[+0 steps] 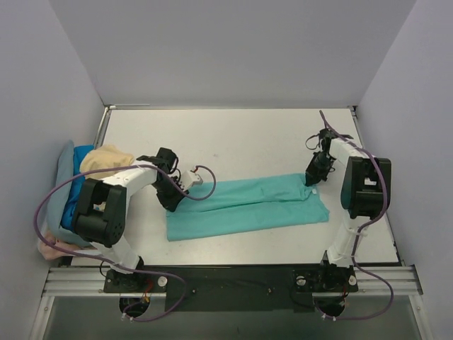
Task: Fold and stack the t-shirts
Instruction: Rotate the tshirt 90 degrees
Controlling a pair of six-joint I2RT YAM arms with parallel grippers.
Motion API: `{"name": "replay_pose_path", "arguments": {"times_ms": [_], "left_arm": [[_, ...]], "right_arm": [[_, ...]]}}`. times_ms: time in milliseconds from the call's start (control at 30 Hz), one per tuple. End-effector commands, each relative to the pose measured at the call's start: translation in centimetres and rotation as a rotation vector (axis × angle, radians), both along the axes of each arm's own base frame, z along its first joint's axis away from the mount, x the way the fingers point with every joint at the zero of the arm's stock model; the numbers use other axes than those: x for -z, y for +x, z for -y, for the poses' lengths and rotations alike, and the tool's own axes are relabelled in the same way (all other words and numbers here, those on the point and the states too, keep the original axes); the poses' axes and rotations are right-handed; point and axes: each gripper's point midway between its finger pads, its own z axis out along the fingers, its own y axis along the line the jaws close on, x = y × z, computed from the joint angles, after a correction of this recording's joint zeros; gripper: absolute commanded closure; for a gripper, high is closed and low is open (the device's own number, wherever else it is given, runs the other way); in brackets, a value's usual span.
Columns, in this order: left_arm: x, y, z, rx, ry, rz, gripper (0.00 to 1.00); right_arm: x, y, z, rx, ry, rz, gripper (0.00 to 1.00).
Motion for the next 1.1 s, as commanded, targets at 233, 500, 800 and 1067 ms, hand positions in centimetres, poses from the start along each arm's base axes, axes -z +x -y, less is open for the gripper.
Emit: {"name": "replay_pose_path", "arguments": {"times_ms": [233, 500, 800, 1067], "left_arm": [[-9.1, -0.1, 3.7, 0.033, -0.256, 0.019, 0.57], [-6.9, 8.3, 1.4, -0.231, -0.153, 0.132, 0.67], [-7.7, 4.8, 2.3, -0.098, -0.235, 0.036, 0.68], [-8.0, 2.9, 1.1, -0.174, -0.218, 0.052, 0.67]], "right_arm": [[-7.5, 8.0, -0.2, -0.160, -0.029, 0.210, 0.98], [-7.6, -1.9, 1.4, 0.019, -0.054, 0.145, 1.00], [-0.5, -7.4, 0.9, 0.155, 0.015, -0.016, 1.00], [2.0, 0.7, 1.7, 0.210, 0.086, -0.043, 1.00]]}}
